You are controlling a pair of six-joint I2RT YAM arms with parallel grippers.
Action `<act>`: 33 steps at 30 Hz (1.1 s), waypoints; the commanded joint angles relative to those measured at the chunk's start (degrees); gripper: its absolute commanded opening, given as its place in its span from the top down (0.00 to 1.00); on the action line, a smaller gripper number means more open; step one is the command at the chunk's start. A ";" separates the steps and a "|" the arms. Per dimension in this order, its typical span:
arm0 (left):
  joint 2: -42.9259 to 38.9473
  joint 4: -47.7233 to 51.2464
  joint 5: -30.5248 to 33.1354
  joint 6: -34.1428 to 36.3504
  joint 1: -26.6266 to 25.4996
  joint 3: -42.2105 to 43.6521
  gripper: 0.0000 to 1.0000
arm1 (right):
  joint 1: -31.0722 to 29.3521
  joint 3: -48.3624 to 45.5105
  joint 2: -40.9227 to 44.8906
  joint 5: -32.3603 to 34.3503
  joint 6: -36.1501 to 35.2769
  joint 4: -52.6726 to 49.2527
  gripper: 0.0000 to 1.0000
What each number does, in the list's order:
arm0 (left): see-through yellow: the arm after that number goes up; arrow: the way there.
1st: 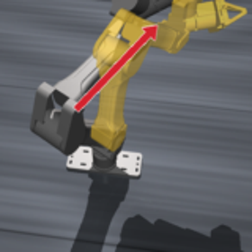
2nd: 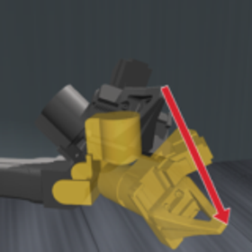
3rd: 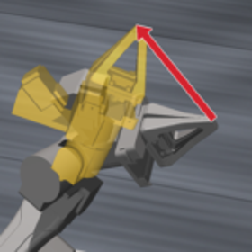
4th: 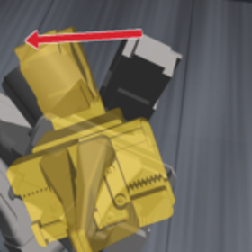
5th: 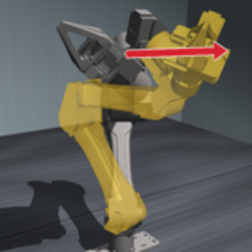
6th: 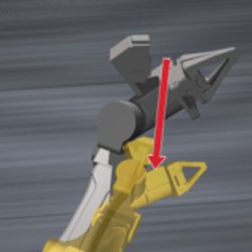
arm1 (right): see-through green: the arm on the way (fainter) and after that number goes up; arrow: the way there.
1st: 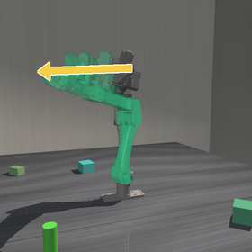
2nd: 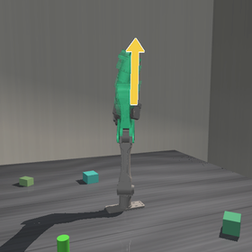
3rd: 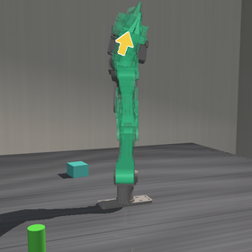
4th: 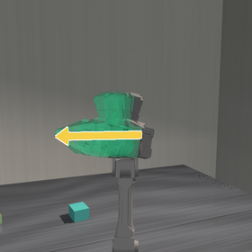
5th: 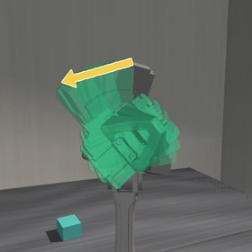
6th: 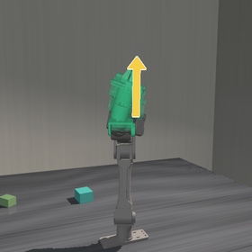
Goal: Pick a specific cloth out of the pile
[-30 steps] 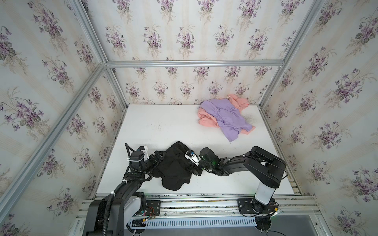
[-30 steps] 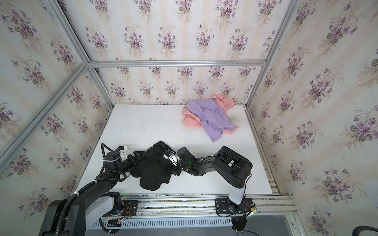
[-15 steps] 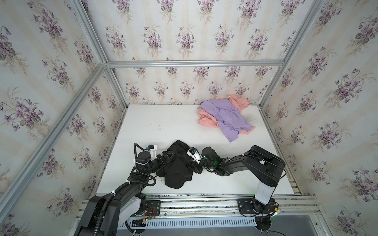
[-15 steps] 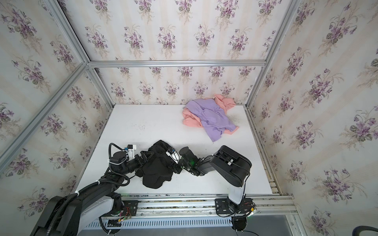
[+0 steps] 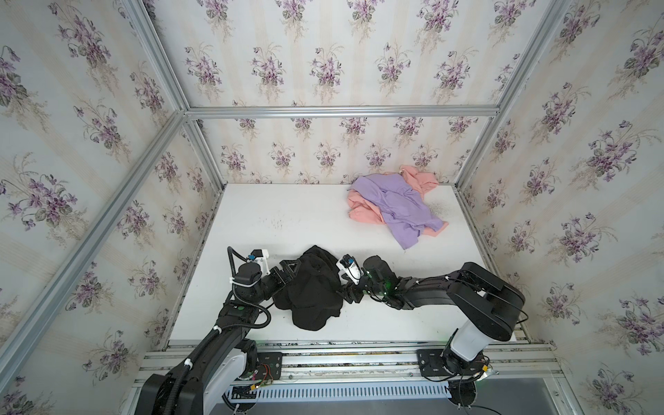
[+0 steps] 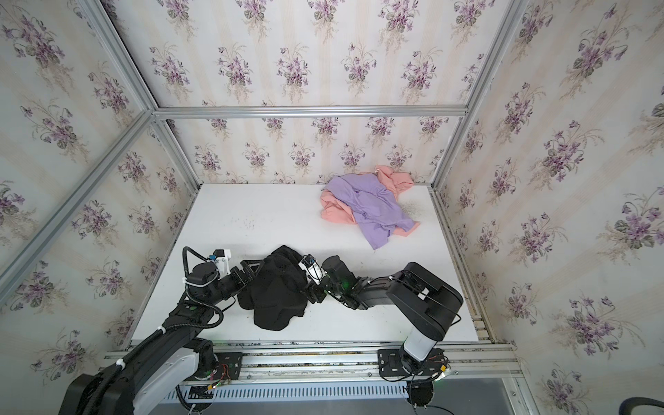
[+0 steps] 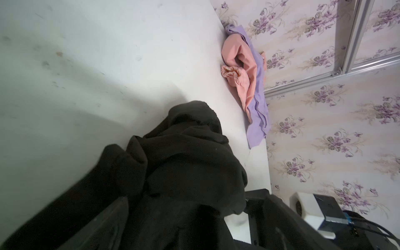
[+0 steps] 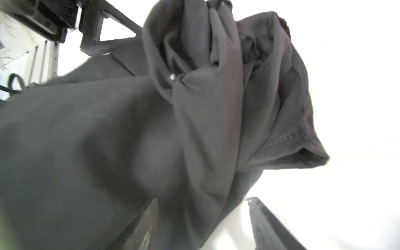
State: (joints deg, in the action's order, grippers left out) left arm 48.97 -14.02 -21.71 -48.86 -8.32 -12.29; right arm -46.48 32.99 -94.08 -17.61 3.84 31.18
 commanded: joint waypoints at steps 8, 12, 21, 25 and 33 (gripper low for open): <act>-8.80 13.91 7.91 8.17 0.47 -5.18 0.00 | 1.35 -0.14 12.94 1.00 -2.24 -7.53 0.26; -12.74 19.77 17.53 11.26 0.49 -8.30 0.00 | 4.51 -3.07 20.61 8.54 -4.18 -8.30 0.28; -9.54 23.49 50.36 22.33 0.41 -15.21 0.01 | 24.27 -10.46 28.92 26.14 1.51 -1.02 0.39; -5.11 10.18 52.96 36.08 0.45 -12.97 0.01 | 28.67 -13.17 28.73 27.68 5.16 5.65 0.41; 7.87 -13.27 38.09 49.69 3.13 -7.00 0.02 | 29.77 -17.15 29.91 33.22 -14.56 10.30 0.34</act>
State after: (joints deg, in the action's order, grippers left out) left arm 54.41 -15.38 22.28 -4.89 -5.52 -19.64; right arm -17.45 17.50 -61.14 10.96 -2.17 35.24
